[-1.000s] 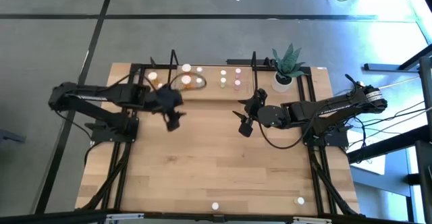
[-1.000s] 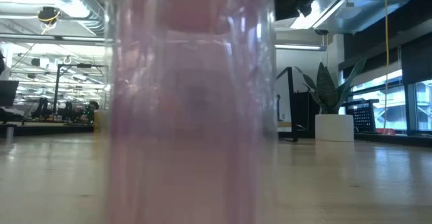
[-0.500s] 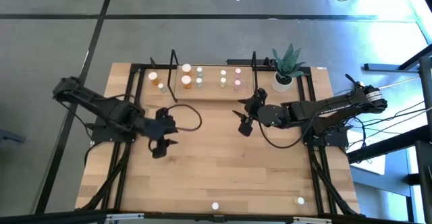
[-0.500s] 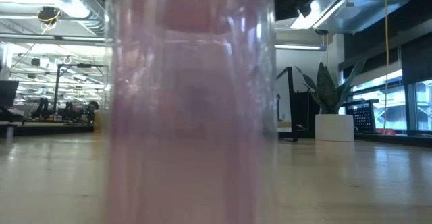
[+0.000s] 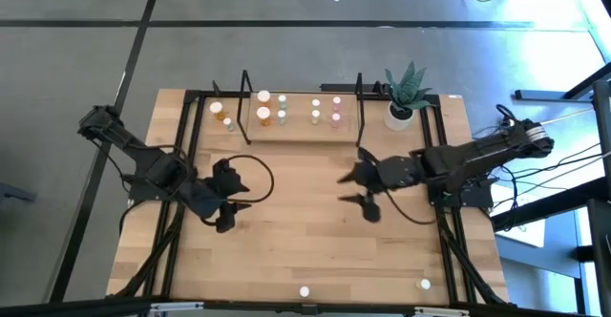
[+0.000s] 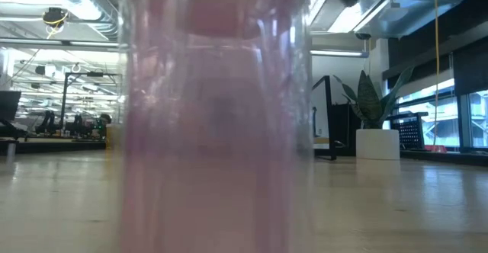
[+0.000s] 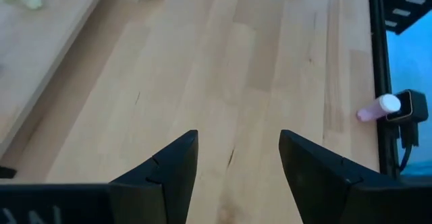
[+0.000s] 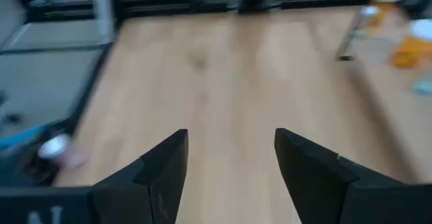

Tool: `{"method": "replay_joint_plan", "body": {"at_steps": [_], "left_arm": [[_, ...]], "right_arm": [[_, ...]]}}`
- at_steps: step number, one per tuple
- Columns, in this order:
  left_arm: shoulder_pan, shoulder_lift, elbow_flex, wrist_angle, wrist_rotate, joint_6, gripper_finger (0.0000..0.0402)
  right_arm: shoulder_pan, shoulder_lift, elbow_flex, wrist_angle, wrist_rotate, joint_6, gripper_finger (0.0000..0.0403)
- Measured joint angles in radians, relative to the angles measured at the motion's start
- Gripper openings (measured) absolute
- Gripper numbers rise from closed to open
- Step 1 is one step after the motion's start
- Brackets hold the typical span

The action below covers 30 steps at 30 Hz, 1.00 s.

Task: Pick and place medicine bottles onto shelf by color
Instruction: Put the yellow pill bottle on the shelf aligned with the other yellow pill bottles

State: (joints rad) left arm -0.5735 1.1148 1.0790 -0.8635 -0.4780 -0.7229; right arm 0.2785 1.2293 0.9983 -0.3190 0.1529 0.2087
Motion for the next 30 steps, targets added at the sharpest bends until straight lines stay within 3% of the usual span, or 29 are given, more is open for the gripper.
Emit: {"method": "replay_joint_plan", "body": {"at_steps": [8,12,15,21,30], "left_arm": [[-0.016,0.0,-0.001,0.053,-0.092,-0.031,0.0201],[-0.016,0.0,-0.001,0.054,-0.136,-0.031,0.0201],[-0.016,0.0,-0.001,0.056,-0.143,-0.049,0.0201],[-0.016,0.0,-0.001,0.082,-0.081,-0.055,0.0201],[-0.015,0.0,-0.001,0.095,-0.084,-0.053,0.0201]], "right_arm": [[0.22,-0.154,0.001,-0.301,-0.012,0.218,0.0224],[0.336,-0.179,0.001,-0.407,-0.097,0.387,0.0224],[0.417,-0.167,0.001,-0.436,-0.168,0.461,0.0224],[0.564,-0.119,0.001,-0.507,-0.163,0.626,0.0224],[0.762,-0.002,0.001,-0.513,-0.163,0.763,0.0224]]}}
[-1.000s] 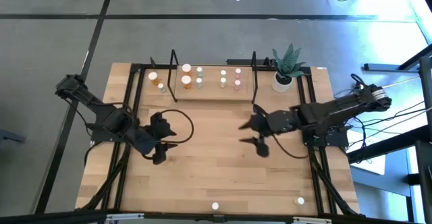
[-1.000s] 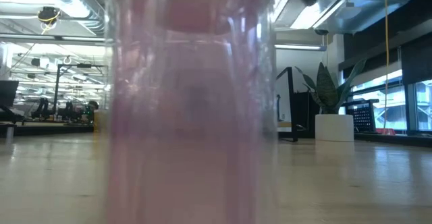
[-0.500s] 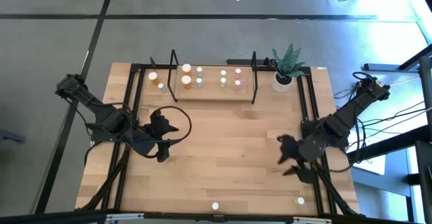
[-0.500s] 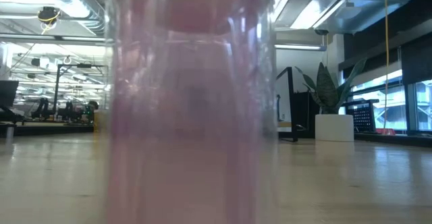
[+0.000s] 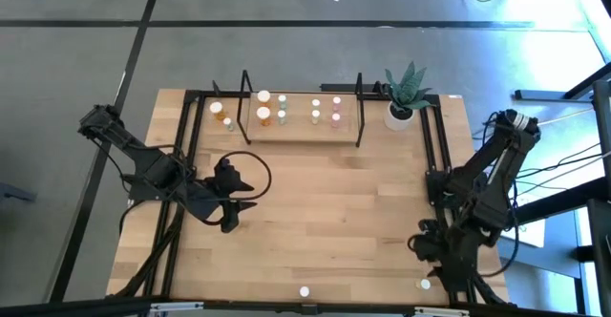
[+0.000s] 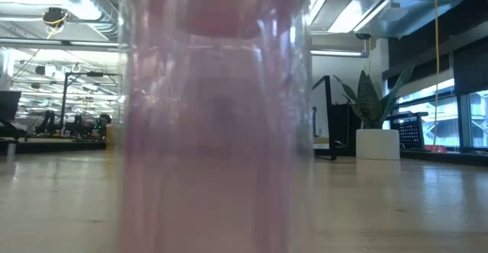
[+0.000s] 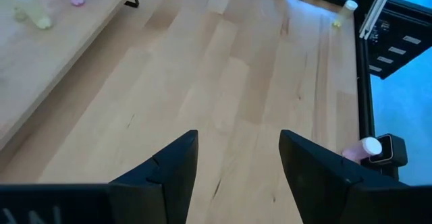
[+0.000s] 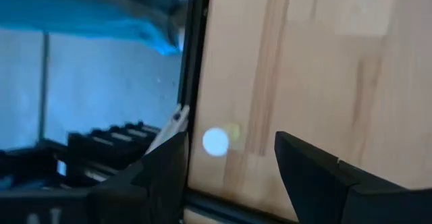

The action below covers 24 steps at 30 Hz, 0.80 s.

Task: Pick and place medicine bottles onto shelf by color
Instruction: Put the yellow pill bottle on the shelf aligned with the other yellow pill bottles

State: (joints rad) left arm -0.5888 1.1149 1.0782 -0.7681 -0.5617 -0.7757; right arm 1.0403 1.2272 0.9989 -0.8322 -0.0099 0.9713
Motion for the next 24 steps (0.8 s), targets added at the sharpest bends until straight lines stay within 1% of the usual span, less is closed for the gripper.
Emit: {"method": "replay_joint_plan", "body": {"at_steps": [6,11,14,18,22,24], "left_arm": [[0.0,0.0,0.0,-0.001,-0.005,0.015,0.0201],[0.0,0.0,0.0,-0.001,-0.005,0.023,0.0201],[0.0,0.0,0.0,-0.001,-0.005,0.023,0.0201],[0.0,0.0,0.0,-0.001,-0.005,0.024,0.0201],[0.0,0.0,0.0,-0.001,-0.005,0.024,0.0201],[0.0,0.0,0.0,-0.001,-0.005,0.027,0.0201]], "right_arm": [[0.059,0.1,0.0,0.003,0.0,0.007,0.0224],[0.081,0.157,0.0,0.004,-0.012,0.025,0.0224],[0.082,0.178,0.0,0.006,-0.037,0.063,0.0224],[0.082,0.195,0.0,0.017,-0.037,0.094,0.0224],[0.081,0.197,0.0,0.075,-0.036,0.09,0.0224],[0.082,0.198,0.0,0.111,-0.019,0.129,0.0224]]}}
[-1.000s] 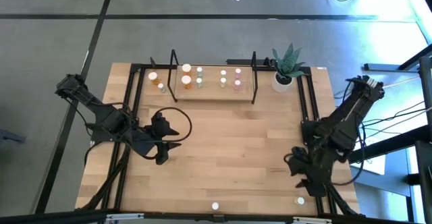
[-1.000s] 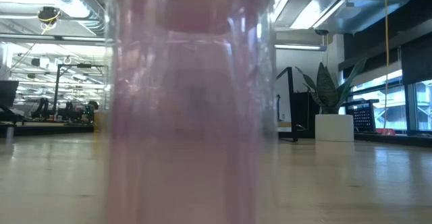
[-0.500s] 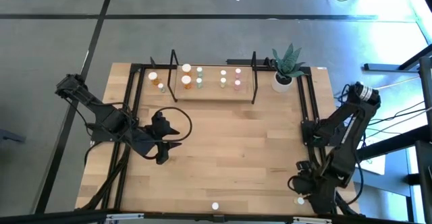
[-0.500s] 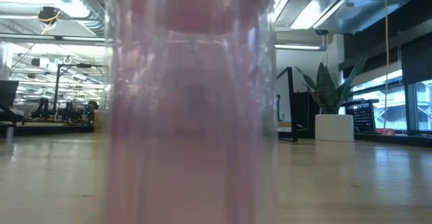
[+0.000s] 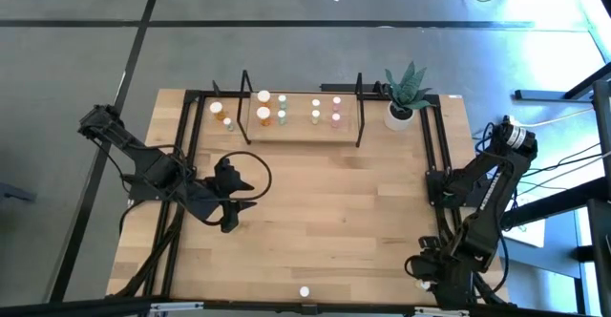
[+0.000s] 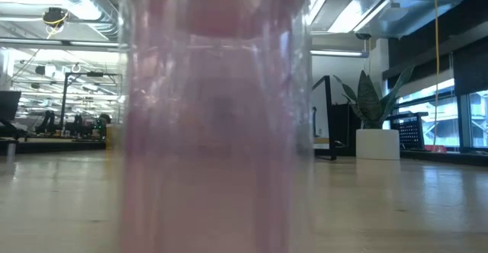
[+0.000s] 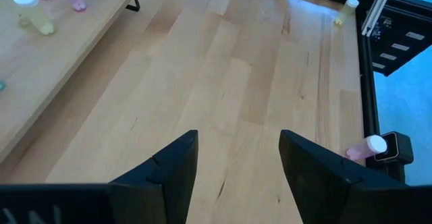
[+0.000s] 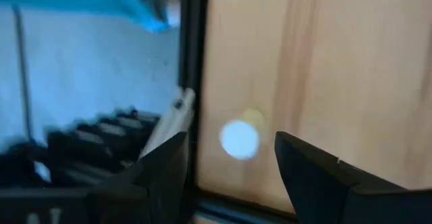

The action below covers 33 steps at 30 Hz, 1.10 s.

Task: Pick and place medicine bottles onto shelf by color
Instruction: Put the yellow pill bottle on the shelf aligned with the other yellow pill bottles

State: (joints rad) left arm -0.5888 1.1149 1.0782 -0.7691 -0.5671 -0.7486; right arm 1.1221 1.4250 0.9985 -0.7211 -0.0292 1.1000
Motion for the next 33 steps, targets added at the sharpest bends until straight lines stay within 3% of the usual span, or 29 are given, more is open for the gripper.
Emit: {"method": "replay_joint_plan", "body": {"at_steps": [3,14,19,22,28,33], "left_arm": [[0.0,0.0,0.0,0.0,0.0,0.0,0.0201],[0.0,0.0,0.0,0.0,0.0,0.0,0.0201],[0.0,0.0,0.0,-0.001,0.0,0.0,0.0201],[0.0,0.0,0.0,-0.001,0.0,0.0,0.0201],[0.0,0.0,0.0,-0.001,0.0,0.0,0.0201],[0.0,0.0,0.0,-0.001,-0.001,0.0,0.0201]], "right_arm": [[-0.003,0.0,-0.001,-0.006,0.036,0.084,0.0224],[-0.006,0.0,-0.001,0.039,0.027,0.074,0.0224],[-0.028,0.0,0.01,0.024,-0.057,0.104,0.0224],[-0.037,0.0,0.077,-0.07,-0.053,0.099,0.0224],[-0.026,-0.002,0.296,-0.357,0.065,0.08,0.0224],[0.013,0.04,0.406,-0.43,0.104,0.113,0.0224]]}}
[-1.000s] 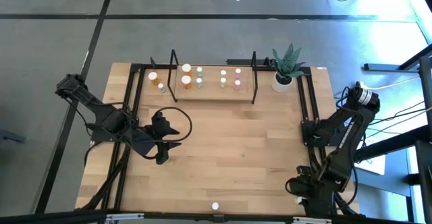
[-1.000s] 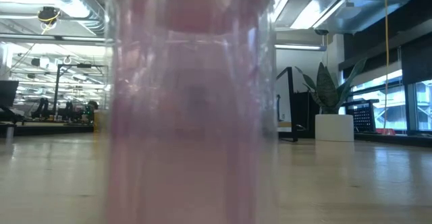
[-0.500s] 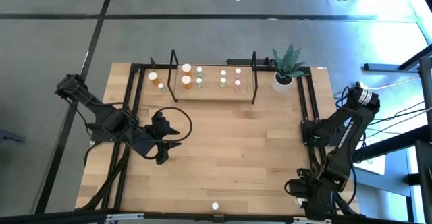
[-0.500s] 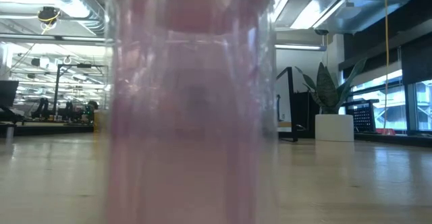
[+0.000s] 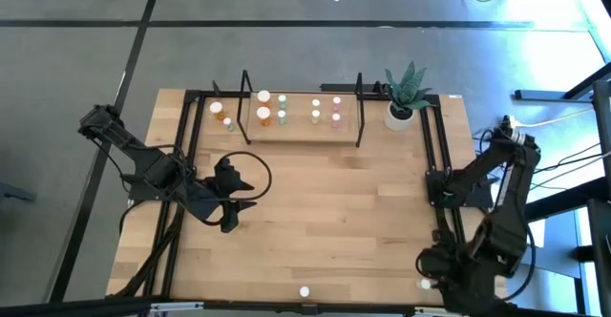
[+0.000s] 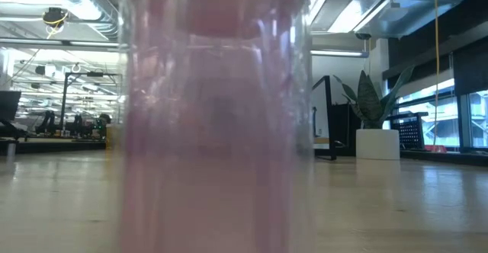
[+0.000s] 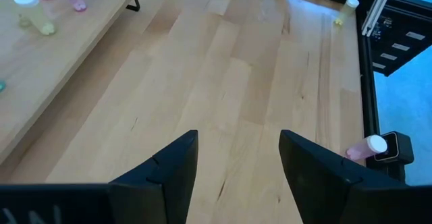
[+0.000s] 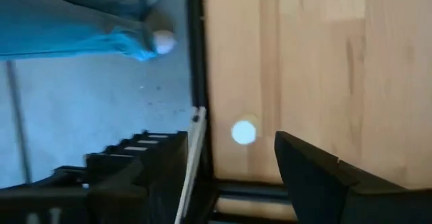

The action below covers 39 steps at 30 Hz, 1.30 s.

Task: Pick and place medicine bottles onto shelf by color
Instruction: Put the yellow pill bottle on the shelf aligned with the other yellow pill bottles

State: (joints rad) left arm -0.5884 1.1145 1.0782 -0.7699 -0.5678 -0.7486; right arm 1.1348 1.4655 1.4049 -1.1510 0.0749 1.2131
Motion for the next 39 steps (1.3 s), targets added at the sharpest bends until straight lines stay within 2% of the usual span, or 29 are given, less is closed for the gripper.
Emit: {"method": "replay_joint_plan", "body": {"at_steps": [6,13,24,39], "left_arm": [[0.001,0.0,0.0,0.0,0.0,0.0,0.0201],[0.001,0.0,0.0,0.001,0.005,0.0,0.0201],[0.001,0.0,0.0,0.022,0.007,0.084,0.0201],[0.0,0.0,0.0,0.022,0.008,0.106,0.0201]], "right_arm": [[0.063,0.123,0.04,-0.06,0.001,0.087,0.0224],[0.079,0.216,0.04,-0.043,0.003,0.064,0.0224],[0.079,0.248,0.04,0.015,0.006,0.066,0.0224],[0.077,0.248,-0.008,0.066,0.03,0.065,0.0224]]}}
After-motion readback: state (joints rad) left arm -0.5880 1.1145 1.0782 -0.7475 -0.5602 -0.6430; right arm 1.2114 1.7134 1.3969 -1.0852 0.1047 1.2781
